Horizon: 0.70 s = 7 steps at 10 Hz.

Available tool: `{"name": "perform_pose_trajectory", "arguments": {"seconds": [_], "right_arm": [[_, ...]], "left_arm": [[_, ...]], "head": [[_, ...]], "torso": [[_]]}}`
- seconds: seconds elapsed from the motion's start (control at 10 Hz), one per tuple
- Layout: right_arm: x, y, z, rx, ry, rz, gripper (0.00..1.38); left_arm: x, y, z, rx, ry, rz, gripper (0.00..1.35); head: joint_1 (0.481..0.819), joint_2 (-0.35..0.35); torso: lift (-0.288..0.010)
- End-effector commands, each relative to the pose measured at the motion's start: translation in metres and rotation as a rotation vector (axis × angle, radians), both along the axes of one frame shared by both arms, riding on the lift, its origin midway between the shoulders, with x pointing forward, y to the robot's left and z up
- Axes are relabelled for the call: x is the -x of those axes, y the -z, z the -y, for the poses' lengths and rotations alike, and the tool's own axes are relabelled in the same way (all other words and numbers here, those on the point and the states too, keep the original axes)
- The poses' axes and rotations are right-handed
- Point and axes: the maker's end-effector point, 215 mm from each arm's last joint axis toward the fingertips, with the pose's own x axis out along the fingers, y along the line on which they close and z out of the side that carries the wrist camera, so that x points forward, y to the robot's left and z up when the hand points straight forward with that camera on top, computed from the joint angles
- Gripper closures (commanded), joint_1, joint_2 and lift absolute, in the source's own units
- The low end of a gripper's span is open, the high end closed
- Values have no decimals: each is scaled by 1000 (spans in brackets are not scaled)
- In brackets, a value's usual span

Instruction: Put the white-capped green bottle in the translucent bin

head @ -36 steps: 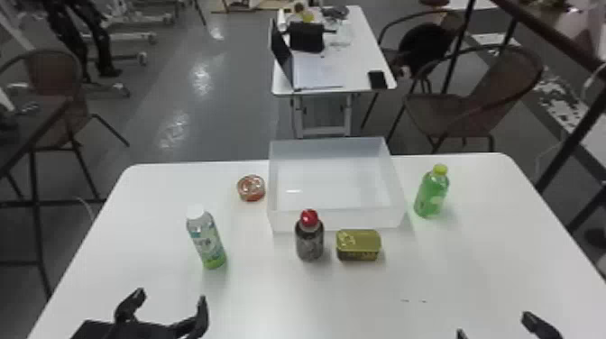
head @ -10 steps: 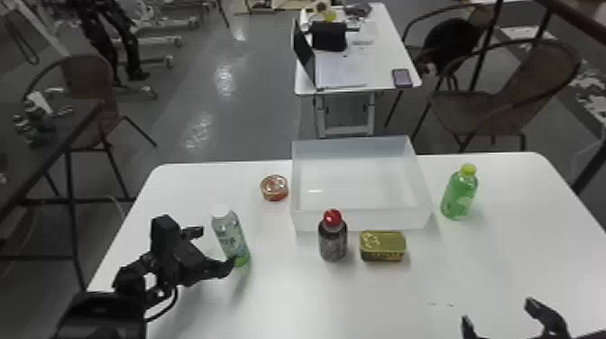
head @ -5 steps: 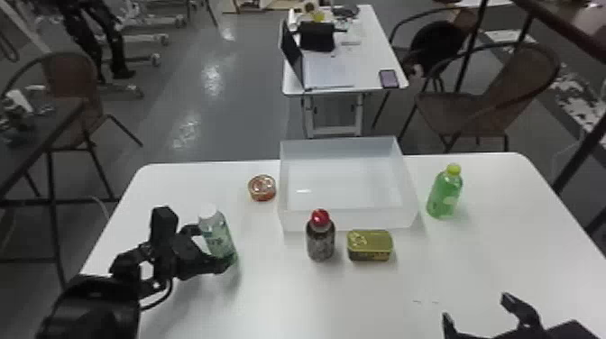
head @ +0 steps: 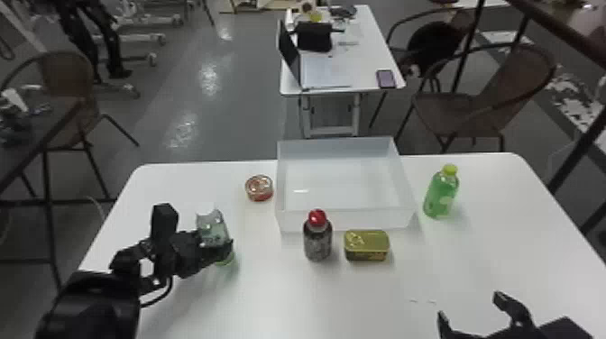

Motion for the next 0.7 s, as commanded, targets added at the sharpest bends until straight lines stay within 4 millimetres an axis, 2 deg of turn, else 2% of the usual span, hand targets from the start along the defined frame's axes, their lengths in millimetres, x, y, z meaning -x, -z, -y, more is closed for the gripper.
{"name": "perform_pose_trajectory", "arguments": {"seconds": [0.0,0.1,0.2,0.4,0.6], "right_arm": [[0,0,0,-4,0,-1,134],[1,0,1,-6,1,-1,134],[2,0,2,-8,3,-2,134],[3,0,3,-13,5,-3,134],[1,0,2,-19,5,-3,134]], "left_arm": [[-1,-2,6,-4,12,9,823],[-3,-5,11,-6,21,19,823],[-9,-17,19,-4,35,42,825],[-27,-64,33,-34,33,117,825],[-39,-100,55,-13,48,181,825]], "head": [[695,82],[695,78],[695,73],[695,53],[695,38]], "torso": [[-29],[-29],[-29],[-29],[-29]]}}
